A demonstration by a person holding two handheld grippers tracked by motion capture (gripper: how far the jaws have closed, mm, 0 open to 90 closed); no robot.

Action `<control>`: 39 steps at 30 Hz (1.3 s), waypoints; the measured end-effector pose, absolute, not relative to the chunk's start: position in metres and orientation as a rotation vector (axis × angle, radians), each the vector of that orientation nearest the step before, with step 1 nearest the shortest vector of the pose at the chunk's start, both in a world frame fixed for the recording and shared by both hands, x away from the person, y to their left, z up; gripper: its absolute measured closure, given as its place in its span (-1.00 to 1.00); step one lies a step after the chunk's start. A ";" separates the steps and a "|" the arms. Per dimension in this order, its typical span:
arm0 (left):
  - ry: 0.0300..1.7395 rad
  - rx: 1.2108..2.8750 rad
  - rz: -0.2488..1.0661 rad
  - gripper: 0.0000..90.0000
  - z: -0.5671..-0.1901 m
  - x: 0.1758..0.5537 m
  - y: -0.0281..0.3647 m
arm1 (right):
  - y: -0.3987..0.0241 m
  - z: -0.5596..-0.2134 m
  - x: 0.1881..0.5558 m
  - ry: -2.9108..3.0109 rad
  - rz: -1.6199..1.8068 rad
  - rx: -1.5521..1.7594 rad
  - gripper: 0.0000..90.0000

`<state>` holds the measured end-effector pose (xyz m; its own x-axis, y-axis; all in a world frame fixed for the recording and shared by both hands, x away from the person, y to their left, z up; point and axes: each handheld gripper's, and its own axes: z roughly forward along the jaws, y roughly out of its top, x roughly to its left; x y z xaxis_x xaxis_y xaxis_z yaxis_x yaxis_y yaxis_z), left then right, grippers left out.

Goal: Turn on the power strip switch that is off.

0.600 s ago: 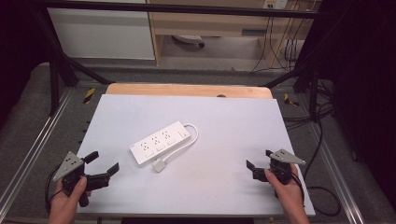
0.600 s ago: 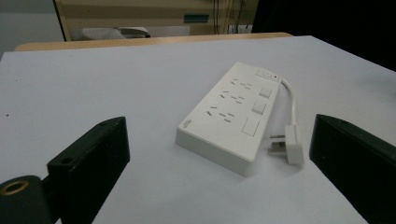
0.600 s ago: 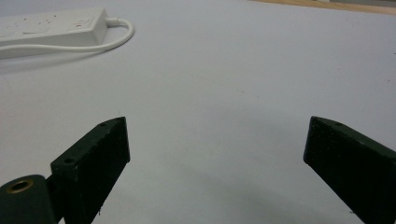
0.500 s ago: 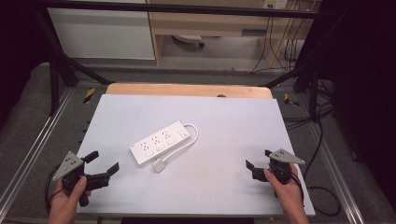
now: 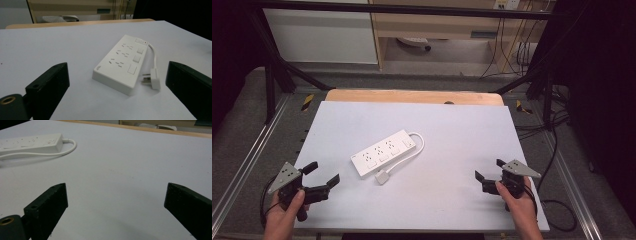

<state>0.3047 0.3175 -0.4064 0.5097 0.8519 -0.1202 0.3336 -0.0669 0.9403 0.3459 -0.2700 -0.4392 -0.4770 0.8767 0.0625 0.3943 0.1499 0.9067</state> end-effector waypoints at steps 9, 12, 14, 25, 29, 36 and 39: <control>1.029 1.631 0.587 -0.88 -0.406 0.305 0.318 | -0.266 -0.435 0.343 1.929 1.328 1.209 -0.93; 1.025 1.635 0.589 -0.88 -0.406 0.305 0.318 | -0.263 -0.432 0.341 1.934 1.338 1.190 -0.92; 1.030 1.631 0.588 -0.88 -0.407 0.305 0.318 | -0.261 -0.430 0.340 1.934 1.344 1.177 -0.92; 1.036 1.633 0.592 -0.87 -0.407 0.306 0.318 | -0.254 -0.418 0.334 1.907 1.403 1.128 -0.88; 1.037 1.634 0.587 -0.88 -0.407 0.305 0.318 | -0.251 -0.412 0.337 1.908 1.396 1.114 -0.89; 1.032 1.647 0.582 -0.87 -0.407 0.305 0.316 | -0.241 -0.401 0.341 1.904 1.427 1.101 -0.89; 1.032 1.648 0.579 -0.87 -0.408 0.305 0.316 | -0.237 -0.397 0.344 1.924 1.431 1.101 -0.91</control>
